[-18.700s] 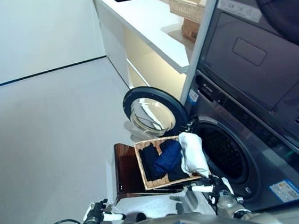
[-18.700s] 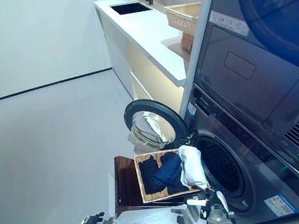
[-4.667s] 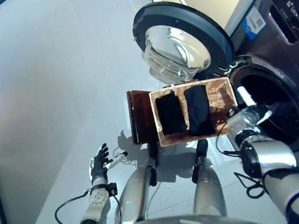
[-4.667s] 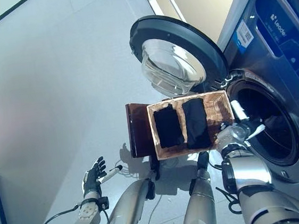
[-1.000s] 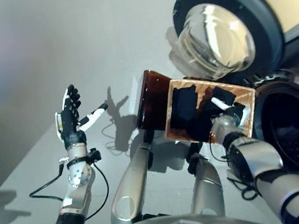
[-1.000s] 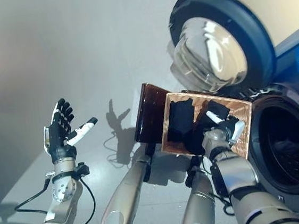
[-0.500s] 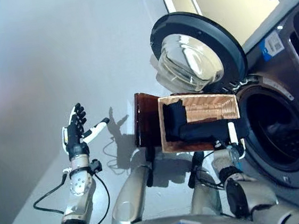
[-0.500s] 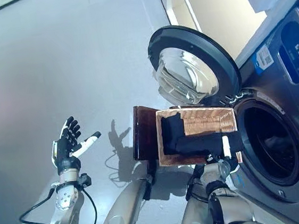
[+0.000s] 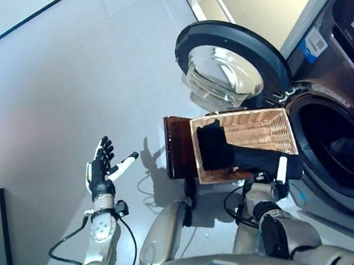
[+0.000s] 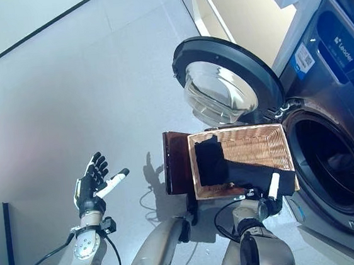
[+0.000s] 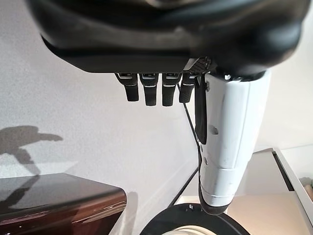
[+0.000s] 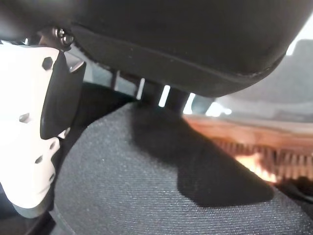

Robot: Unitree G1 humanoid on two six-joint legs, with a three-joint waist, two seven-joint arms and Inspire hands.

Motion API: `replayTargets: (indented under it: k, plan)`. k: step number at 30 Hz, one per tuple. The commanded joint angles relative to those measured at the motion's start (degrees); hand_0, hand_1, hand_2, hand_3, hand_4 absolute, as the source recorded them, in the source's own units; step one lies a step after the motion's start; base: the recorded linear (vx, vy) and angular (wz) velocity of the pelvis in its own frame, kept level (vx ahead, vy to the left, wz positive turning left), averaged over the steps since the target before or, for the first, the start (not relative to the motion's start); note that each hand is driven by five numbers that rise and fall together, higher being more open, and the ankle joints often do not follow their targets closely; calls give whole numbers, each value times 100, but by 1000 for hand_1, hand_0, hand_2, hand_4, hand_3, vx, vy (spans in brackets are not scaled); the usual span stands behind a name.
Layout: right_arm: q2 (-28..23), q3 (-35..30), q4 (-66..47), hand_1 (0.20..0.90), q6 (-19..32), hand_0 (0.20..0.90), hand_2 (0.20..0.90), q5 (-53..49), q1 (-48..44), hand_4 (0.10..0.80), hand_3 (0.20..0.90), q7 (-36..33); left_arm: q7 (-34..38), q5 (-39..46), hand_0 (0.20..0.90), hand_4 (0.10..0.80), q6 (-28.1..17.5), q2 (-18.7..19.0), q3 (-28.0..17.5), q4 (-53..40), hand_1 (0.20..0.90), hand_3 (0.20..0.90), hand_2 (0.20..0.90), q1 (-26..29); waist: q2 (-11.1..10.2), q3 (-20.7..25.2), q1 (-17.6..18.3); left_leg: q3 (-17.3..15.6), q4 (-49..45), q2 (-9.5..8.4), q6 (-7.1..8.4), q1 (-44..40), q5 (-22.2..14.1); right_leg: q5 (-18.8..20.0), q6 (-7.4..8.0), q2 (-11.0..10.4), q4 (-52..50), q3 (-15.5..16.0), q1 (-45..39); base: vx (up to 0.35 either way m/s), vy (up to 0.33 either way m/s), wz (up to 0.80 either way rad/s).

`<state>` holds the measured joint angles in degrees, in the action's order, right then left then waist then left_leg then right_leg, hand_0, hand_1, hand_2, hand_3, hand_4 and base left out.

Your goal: Pick up the clothes and place them into the washing machine

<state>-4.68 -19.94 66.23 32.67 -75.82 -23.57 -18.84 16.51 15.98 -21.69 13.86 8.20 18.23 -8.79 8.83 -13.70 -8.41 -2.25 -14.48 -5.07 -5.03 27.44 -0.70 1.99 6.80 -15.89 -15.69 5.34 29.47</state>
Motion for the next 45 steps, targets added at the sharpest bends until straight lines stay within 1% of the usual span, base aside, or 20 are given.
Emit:
replayTargets:
  k: [1,7,8,9,12,13,14,15,18,22,26,30,32,35,37,39,41,42,43,45]
  plan:
    - [-618,-132,-319,200,478,200,200,325,-289,300,200,-163,121,88,900,800,-688,88,-171,-368,900,900,900,97,283,124,5,124,184,-118,364,353,75,-404,-197,164,-246,23,-139,0,0,0]
    - [-1901,-404,-980,200,796,200,200,1032,-1176,300,200,-868,308,23,900,800,-792,285,-302,-499,900,900,900,163,394,107,-84,110,186,-105,394,525,105,-404,-213,179,-240,-31,75,-16,-9,-6]
    - [-1924,-405,-986,200,787,200,200,1094,-1211,300,200,-936,316,16,900,800,-789,266,-295,-500,900,900,900,186,409,102,-94,107,179,-103,395,544,103,-407,-213,180,-252,-36,99,-10,-15,4]
    - [-2580,-390,-1010,200,803,200,200,1204,-1635,300,200,-1101,350,4,900,800,-808,397,-355,-537,900,900,900,133,431,109,-141,95,165,-116,395,596,95,-415,-214,172,-297,-54,182,-15,-6,5]
    - [-3682,-138,-845,200,689,200,200,1466,-2425,300,200,-1418,418,32,900,800,-840,515,-420,-514,900,900,900,114,509,118,-243,71,140,-110,413,697,101,-431,-222,163,-408,-118,352,-6,6,-1]
    - [-3922,-9,-840,249,665,249,249,1598,-2683,335,249,-1553,439,36,900,800,-847,506,-396,-528,900,900,900,137,550,110,-264,59,142,-107,416,737,108,-437,-222,166,-452,-150,428,0,0,0]
    - [-4143,90,-910,900,582,900,900,1714,-2810,800,900,-1568,451,36,900,800,-852,553,-403,-542,900,900,900,115,548,117,-269,49,149,-107,423,751,116,-444,-223,164,-467,-159,453,0,0,0]
    - [-4387,286,-874,900,475,900,900,1772,-2977,800,900,-1521,460,54,900,800,-854,548,-408,-538,900,900,900,137,573,107,-275,21,140,-104,430,794,126,-449,-226,158,-516,-190,515,-1,17,-4]
    - [-4630,668,-731,900,218,900,900,1867,-3143,800,900,-1351,425,135,900,800,-857,530,-414,-592,900,900,900,111,582,100,-253,-17,159,-91,448,818,159,-434,-236,188,-555,-244,587,6,21,-9]
    - [-4492,640,-843,900,238,900,900,1878,-3116,800,900,-1339,428,250,900,800,-883,475,-468,-637,900,900,900,109,599,98,-202,-48,178,-85,451,838,163,-421,-244,213,-571,-289,642,13,16,-8]
    - [-4300,446,-874,900,283,900,900,2013,-2879,800,900,-1388,501,282,900,800,-922,421,-674,-615,900,900,900,101,628,174,-162,-71,188,-74,453,845,147,-433,-255,227,-585,-303,671,14,17,-7]
    - [-4217,345,-851,900,293,900,900,2032,-2744,800,900,-1401,517,260,900,800,-937,429,-751,-644,900,900,900,89,614,241,-155,-57,204,-80,461,830,140,-441,-257,227,-589,-310,669,0,0,0]
    - [-4097,315,-812,900,287,900,900,2035,-2634,800,900,-1358,528,251,900,800,-937,416,-786,-629,900,900,900,114,589,262,-148,-55,205,-79,457,831,133,-436,-259,232,-596,-307,674,0,0,0]
    - [-3991,291,-644,900,260,900,900,1945,-2587,800,900,-1283,525,238,900,800,-932,403,-757,-618,900,900,900,135,560,274,-158,-54,192,-75,456,827,126,-434,-260,230,-597,-304,669,0,0,0]
    - [-3802,294,-321,900,167,900,900,1803,-2507,800,900,-1165,486,219,900,800,-909,388,-706,-608,900,900,900,156,517,273,-166,-46,192,-66,450,799,125,-429,-258,244,-591,-304,647,0,0,0]
    - [-3694,285,-297,900,155,900,900,1778,-2442,800,900,-1132,474,214,900,800,-908,390,-678,-605,900,900,900,162,498,260,-154,-49,187,-59,449,794,127,-424,-260,249,-595,-297,640,0,0,0]
    - [-3308,249,-258,900,85,900,900,1800,-2152,800,900,-1070,421,214,900,800,-874,347,-663,-579,900,900,900,149,432,226,-132,-44,163,-31,449,796,133,-419,-264,261,-594,-267,606,0,0,0]
    - [-3301,244,-266,900,85,900,900,1805,-2144,800,900,-1075,421,214,900,800,-873,351,-663,-580,900,900,900,145,428,228,-132,-42,163,-32,449,795,133,-420,-264,260,-593,-266,603,-20,-36,-1]
    - [-3031,382,-79,900,-46,900,900,1875,-1986,800,900,-1007,378,209,900,800,-850,327,-654,-502,900,900,900,140,365,204,-146,-25,155,-17,450,793,146,-418,-273,282,-574,-236,567,-16,-43,2]
    - [-2706,475,-97,900,-102,900,900,1937,-1779,800,900,-956,374,209,900,800,-842,290,-691,-474,900,900,900,126,285,179,-119,-15,137,-1,450,777,145,-411,-279,292,-568,-207,537,-21,-43,5]
